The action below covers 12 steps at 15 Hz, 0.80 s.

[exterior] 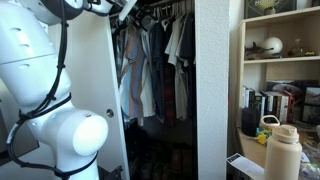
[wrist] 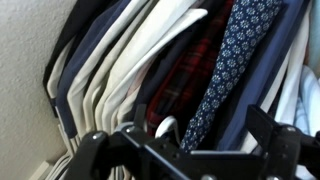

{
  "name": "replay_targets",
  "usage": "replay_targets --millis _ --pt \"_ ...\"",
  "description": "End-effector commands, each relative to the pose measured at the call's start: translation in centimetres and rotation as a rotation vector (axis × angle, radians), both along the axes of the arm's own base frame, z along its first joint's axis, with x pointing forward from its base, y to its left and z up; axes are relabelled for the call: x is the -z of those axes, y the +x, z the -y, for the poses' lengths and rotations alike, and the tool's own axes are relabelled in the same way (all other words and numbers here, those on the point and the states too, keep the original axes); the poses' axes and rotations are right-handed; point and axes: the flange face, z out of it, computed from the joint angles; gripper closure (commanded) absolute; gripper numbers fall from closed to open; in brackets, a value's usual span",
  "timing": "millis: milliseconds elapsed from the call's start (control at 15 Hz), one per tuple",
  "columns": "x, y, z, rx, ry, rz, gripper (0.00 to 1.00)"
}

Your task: Move the hanger with the black and white shirt to the right

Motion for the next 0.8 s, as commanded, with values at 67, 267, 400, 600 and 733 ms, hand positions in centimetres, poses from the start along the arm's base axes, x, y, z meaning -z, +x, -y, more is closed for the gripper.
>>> replay_targets --millis 67,267,400,600,733 --pt "-3.0 2.8 -0.5 0.007 -0.027 0.085 0.00" --pt "-3.9 4.2 -0.7 0.007 -0.050 0.117 0.00" --pt "-4.1 5.2 -1.0 0.007 -0.058 0.128 0.00" --pt "-4.2 6.5 -1.3 -0.001 -0.061 0.139 0.00" --pt "-4.1 7.3 -1.6 -0.005 -0.057 0.140 0.00"
